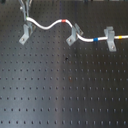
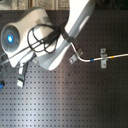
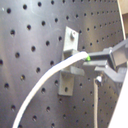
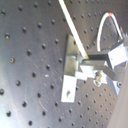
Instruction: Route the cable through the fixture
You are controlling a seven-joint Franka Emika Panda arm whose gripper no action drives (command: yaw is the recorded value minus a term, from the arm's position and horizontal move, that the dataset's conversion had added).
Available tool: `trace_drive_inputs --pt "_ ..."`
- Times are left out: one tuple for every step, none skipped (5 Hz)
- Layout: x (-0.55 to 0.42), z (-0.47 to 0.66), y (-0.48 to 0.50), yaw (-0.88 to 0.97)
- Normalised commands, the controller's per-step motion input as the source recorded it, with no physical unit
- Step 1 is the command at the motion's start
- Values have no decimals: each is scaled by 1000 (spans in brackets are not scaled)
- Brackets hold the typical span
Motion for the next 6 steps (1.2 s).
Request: trace_drive_inputs --pt "-45 -1 -21 0" --pt "-477 -18 65 66" --pt "-206 -245 386 389" --pt "-86 -170 243 537" --pt "229 55 -161 537" --pt "-47 98 -27 0"
